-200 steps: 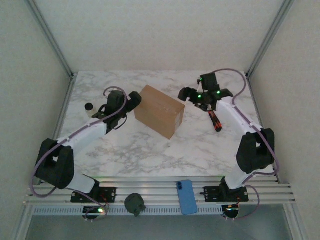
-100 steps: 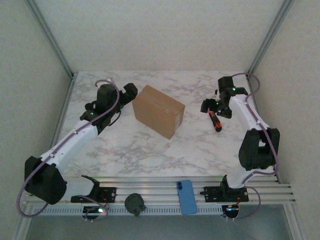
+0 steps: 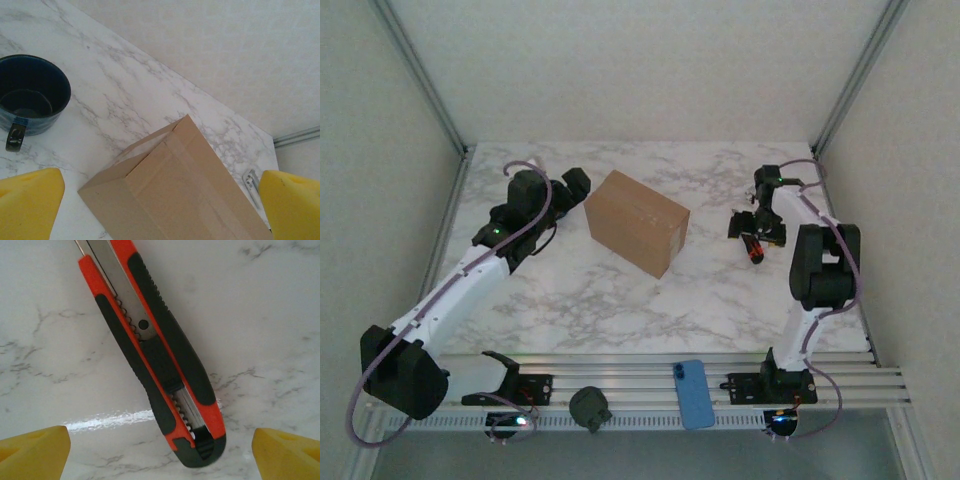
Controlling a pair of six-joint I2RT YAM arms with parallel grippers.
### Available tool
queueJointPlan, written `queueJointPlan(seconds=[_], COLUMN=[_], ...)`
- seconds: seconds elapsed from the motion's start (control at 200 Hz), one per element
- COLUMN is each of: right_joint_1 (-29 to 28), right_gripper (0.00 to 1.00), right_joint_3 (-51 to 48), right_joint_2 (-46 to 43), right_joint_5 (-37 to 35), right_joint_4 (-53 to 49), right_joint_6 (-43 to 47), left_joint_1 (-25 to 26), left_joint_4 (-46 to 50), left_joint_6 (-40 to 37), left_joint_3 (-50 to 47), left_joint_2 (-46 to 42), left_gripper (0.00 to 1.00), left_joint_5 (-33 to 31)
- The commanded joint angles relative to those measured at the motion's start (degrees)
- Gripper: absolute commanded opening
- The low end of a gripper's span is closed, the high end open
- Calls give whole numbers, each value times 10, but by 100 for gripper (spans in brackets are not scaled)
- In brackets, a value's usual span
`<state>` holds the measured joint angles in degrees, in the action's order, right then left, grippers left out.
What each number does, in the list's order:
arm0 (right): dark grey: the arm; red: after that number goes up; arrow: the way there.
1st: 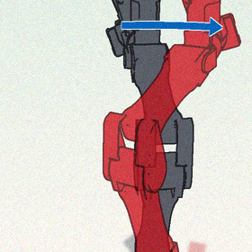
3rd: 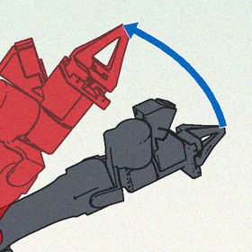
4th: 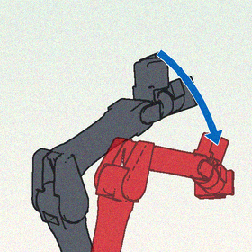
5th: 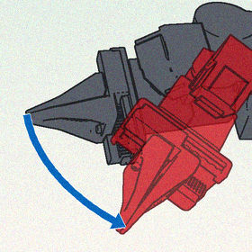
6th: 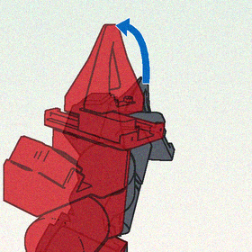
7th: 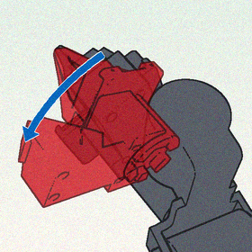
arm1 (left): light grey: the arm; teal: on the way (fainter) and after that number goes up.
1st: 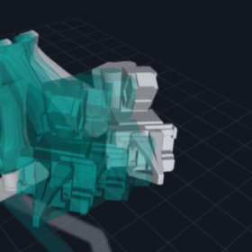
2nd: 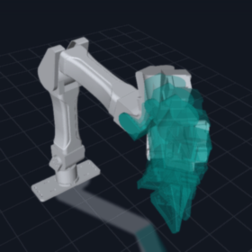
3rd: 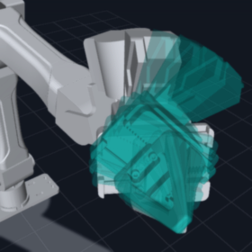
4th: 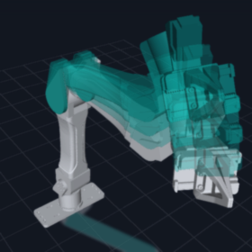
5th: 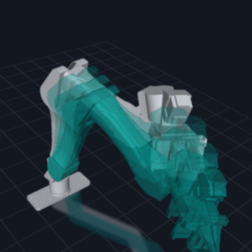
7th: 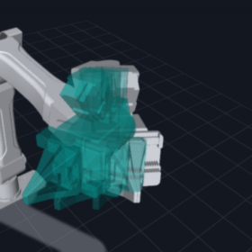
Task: Unpack the express box
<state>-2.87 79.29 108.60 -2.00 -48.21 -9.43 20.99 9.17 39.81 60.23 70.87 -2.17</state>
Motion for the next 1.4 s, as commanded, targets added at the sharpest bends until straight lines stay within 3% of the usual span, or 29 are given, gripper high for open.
queueJointPlan(seconds=[0.0,0.175,0.536,0.946,1.227,1.397], right_joint_1=[1,2,2,2,1,0], right_gripper=[95,94,71,64,43,17], right_joint_3=[16,18,7,-37,-44,-45], right_joint_2=[18,41,57,37,38,29], right_joint_5=[-23,-48,-31,-48,-43,-34], right_joint_4=[1,10,10,18,22,23], right_joint_6=[14,16,16,8,6,10], left_joint_1=[0,0,0,0,0,0], left_joint_4=[11,11,13,6,10,16], left_joint_6=[-4,-3,-2,1,2,-2], left_joint_3=[13,12,16,20,22,33], left_joint_2=[-1,5,11,16,10,5], left_gripper=[100,100,100,100,100,98], left_joint_5=[-14,-13,-16,-8,-6,2])
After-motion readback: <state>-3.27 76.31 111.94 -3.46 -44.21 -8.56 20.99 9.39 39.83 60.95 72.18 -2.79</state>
